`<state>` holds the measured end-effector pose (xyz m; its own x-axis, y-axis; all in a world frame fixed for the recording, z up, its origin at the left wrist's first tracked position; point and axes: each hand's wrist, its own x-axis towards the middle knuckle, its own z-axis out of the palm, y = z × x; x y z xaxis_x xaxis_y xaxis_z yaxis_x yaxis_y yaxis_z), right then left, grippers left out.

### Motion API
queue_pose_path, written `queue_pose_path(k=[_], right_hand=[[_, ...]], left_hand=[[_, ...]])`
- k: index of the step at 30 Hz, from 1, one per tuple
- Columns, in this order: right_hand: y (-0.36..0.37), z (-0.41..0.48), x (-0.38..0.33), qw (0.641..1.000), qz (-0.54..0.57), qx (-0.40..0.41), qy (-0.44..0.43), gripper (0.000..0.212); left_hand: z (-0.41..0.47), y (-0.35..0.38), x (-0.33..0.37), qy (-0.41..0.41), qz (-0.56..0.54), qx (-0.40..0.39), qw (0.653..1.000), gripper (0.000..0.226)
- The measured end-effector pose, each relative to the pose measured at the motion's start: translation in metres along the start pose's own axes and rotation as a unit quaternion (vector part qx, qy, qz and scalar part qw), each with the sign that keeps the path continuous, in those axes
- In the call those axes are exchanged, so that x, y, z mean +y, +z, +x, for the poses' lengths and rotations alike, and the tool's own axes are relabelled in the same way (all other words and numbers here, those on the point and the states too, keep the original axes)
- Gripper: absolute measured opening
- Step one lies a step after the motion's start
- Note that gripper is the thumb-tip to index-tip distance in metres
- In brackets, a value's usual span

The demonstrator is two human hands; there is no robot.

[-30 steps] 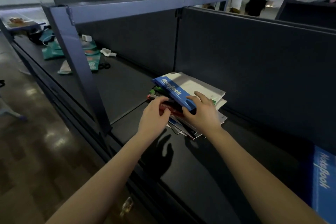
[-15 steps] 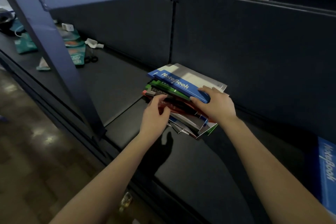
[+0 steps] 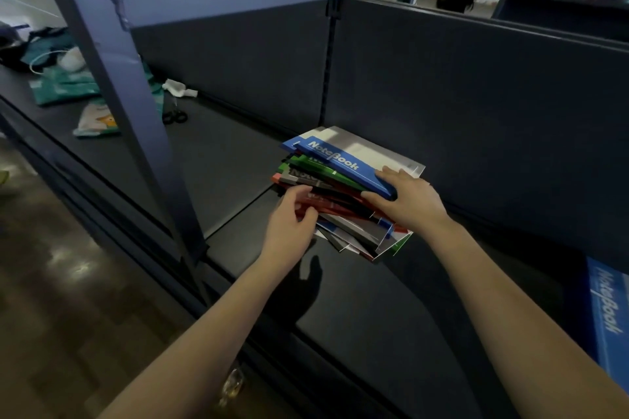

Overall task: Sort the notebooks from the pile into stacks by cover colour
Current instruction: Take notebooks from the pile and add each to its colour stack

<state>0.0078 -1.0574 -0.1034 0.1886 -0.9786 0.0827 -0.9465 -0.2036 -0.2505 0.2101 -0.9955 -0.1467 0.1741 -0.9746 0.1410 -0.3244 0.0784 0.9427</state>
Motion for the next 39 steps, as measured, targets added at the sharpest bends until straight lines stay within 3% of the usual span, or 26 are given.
queue_pose_path(k=[6, 9, 15, 21, 26, 34, 39], right_hand=[[-0.002, -0.001, -0.004, 0.998, -0.023, 0.051, 0.008, 0.046], [-0.005, -0.001, -0.003, 0.997, -0.014, 0.070, 0.041, 0.049], [-0.007, -0.010, 0.002, 0.999, -0.037, 0.011, 0.010, 0.060], [-0.014, -0.013, -0.004, 0.999, -0.019, 0.035, 0.018, 0.037], [-0.016, -0.009, -0.007, 0.998, -0.045, 0.047, 0.025, 0.033], [-0.015, -0.049, -0.038, 0.982, -0.171, 0.075, -0.024, 0.043], [-0.004, -0.083, -0.063, 0.983, -0.166, 0.054, -0.052, 0.040]], left_hand=[[-0.006, -0.004, 0.003, -0.008, -0.051, 0.013, 0.999, 0.034], [-0.004, 0.000, 0.006, -0.006, -0.064, 0.022, 0.998, 0.035], [-0.006, 0.012, 0.016, 0.006, -0.069, 0.009, 0.998, 0.034], [-0.012, 0.009, 0.016, -0.004, -0.071, 0.013, 0.997, 0.035], [-0.015, -0.003, 0.015, 0.004, -0.074, 0.030, 0.997, 0.035], [-0.022, 0.002, 0.019, -0.043, -0.196, 0.044, 0.979, 0.045], [-0.025, 0.012, 0.036, -0.049, -0.285, 0.005, 0.957, 0.043]])
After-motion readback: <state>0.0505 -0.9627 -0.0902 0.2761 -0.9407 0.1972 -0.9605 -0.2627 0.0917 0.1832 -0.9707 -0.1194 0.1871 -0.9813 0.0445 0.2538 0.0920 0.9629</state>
